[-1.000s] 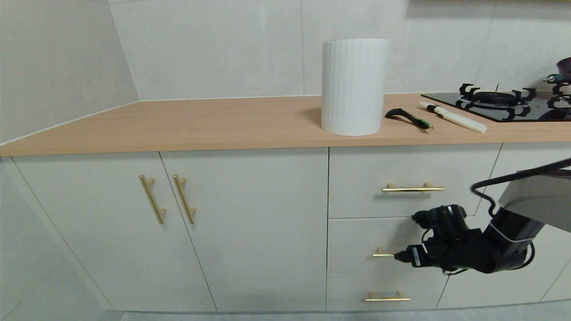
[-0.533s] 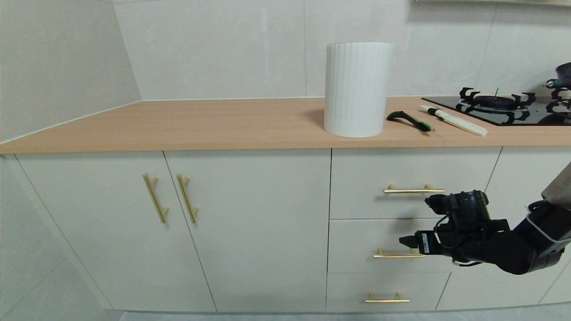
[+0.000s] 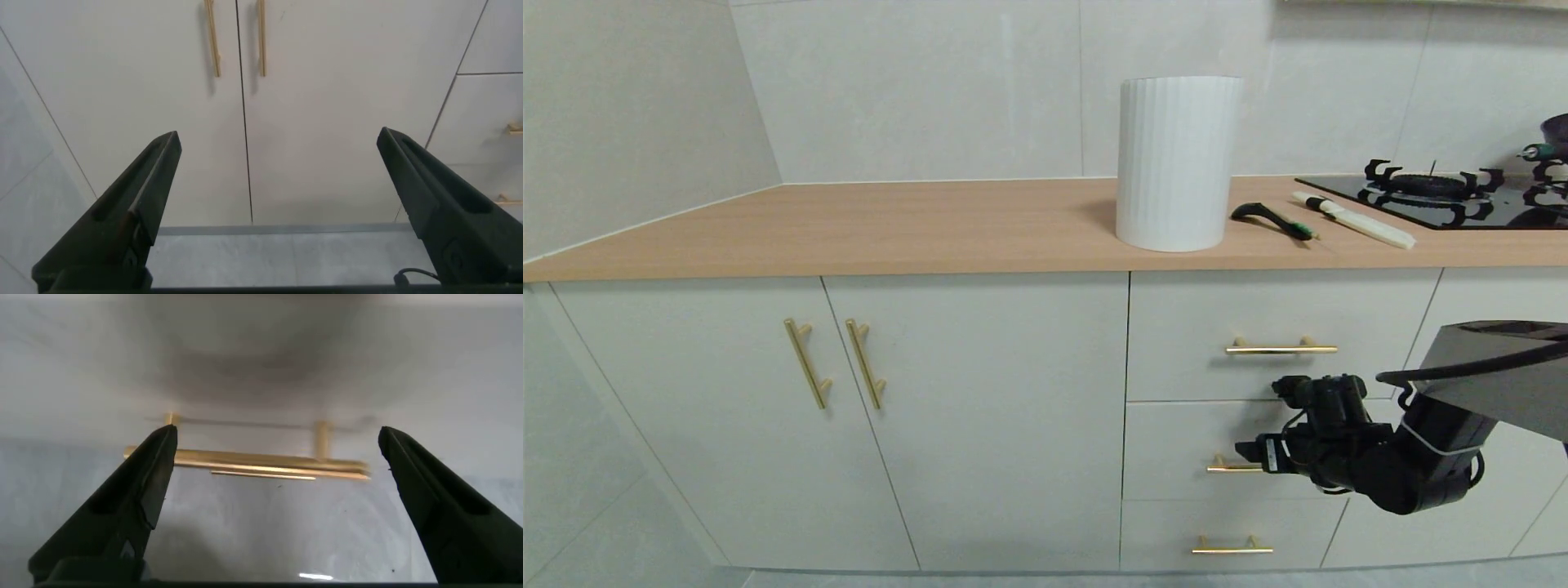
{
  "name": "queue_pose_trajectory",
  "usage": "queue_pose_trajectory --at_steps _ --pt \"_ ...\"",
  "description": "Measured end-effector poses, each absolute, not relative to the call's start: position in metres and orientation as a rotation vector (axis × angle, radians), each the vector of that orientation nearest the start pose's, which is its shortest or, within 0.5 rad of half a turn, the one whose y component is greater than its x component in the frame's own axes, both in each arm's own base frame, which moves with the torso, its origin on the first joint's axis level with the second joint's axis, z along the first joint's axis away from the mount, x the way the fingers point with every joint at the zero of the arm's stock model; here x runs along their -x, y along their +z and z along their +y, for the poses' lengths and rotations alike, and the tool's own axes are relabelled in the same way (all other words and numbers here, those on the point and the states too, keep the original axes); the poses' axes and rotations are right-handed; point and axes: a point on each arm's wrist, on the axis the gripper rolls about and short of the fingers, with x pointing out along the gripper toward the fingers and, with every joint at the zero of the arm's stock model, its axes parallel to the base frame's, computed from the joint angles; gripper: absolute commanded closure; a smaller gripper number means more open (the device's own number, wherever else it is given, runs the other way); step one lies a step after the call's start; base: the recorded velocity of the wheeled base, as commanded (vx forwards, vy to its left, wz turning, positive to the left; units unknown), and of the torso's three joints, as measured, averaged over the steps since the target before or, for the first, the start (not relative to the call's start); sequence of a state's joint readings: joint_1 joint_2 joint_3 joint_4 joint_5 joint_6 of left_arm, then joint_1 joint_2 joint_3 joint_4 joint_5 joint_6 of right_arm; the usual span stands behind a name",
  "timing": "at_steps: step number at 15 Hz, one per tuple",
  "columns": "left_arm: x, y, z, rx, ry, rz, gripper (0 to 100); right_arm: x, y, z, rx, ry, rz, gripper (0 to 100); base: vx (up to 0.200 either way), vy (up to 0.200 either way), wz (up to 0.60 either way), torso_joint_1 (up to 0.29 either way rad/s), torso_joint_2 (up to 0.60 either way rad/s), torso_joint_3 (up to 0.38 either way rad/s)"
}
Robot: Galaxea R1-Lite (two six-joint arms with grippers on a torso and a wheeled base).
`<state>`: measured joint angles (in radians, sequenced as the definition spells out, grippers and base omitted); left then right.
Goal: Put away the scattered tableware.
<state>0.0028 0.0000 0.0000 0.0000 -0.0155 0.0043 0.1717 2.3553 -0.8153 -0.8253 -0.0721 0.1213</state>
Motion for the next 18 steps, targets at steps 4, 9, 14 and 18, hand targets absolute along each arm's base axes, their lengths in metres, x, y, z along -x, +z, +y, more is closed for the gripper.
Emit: queue_pose_trajectory --at_steps 4,9,14,18 --pt "0.023 0.075 0.0 -0.005 -0.013 0.0 0 -0.374 -0.045 0.063 -0.016 0.029 0.734 0 0.0 0.0 0.0 0.0 0.0 0.0" --pt "0.023 0.075 0.0 -0.005 -0.013 0.0 0 -0.373 -0.062 0.061 0.039 0.036 0.795 0 0.0 0.0 0.0 0.0 0.0 0.0" --pt "0.023 0.075 0.0 -0.004 -0.013 0.0 0 -0.369 -0.068 0.061 0.052 0.035 0.86 0 0.0 0.0 0.0 0.0 0.0 0.0" --pt "0.023 0.075 0.0 -0.005 -0.013 0.0 0 -0.368 -0.067 0.061 0.055 0.036 0.864 0 0.0 0.0 0.0 0.0 0.0 0.0"
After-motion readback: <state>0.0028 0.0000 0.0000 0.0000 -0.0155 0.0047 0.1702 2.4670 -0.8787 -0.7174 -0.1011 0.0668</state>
